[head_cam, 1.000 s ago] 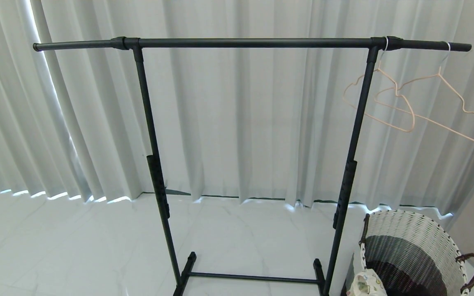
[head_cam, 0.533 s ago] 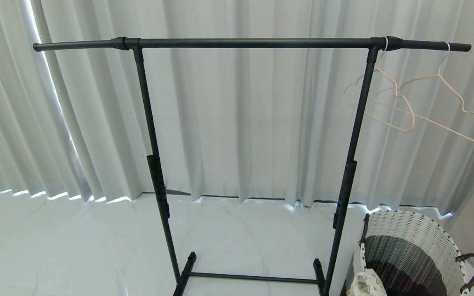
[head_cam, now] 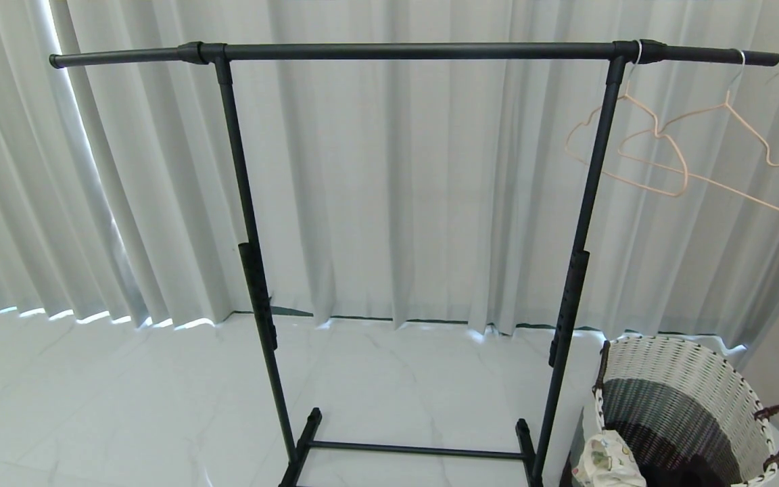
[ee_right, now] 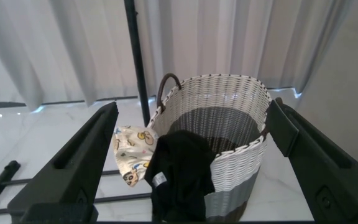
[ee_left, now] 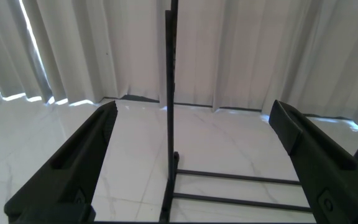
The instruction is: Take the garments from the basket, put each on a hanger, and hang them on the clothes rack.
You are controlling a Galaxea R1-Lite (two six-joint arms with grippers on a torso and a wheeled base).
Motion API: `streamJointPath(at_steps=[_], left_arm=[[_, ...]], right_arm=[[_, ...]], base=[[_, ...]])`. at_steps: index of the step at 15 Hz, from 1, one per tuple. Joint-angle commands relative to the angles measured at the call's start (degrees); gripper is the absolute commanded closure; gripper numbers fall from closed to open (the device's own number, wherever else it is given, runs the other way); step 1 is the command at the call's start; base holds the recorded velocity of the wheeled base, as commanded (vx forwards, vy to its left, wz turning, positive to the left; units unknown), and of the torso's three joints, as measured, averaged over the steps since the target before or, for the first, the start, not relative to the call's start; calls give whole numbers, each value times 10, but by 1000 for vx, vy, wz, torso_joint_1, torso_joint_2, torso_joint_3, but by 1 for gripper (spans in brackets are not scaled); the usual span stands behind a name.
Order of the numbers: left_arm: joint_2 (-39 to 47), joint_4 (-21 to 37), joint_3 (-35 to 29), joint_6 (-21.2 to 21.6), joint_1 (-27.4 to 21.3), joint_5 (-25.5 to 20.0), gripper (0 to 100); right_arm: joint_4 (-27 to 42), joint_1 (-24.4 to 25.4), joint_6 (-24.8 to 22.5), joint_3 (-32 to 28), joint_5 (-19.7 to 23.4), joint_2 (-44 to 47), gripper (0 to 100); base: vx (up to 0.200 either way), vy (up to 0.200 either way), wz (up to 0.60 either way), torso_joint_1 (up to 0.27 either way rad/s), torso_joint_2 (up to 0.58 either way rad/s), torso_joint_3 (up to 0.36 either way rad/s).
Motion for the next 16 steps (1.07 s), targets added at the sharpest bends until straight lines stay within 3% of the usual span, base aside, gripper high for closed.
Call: streamJointPath(at_steps=[1,8,12,14,16], left_arm=[[0,0,0,0,0,0,0],[0,0,0,-2,0,0,0],[0,0,0,-2,0,0,0],[0,0,0,-2,0,0,0],[0,0,0,-2,0,0,0]], right_arm=[[0,1,-5,0,2,2,0],[0,2,1,0,1,2,0],[-4,1,-36,-2,7,0,0],[3,9,-30,-66,51,33,0],[21,32,-61,-100,53,134,0]], base=[[0,0,0,0,0,0],[0,0,0,0,0,0],[0,0,0,0,0,0],[0,0,0,0,0,0],[0,0,0,0,0,0]])
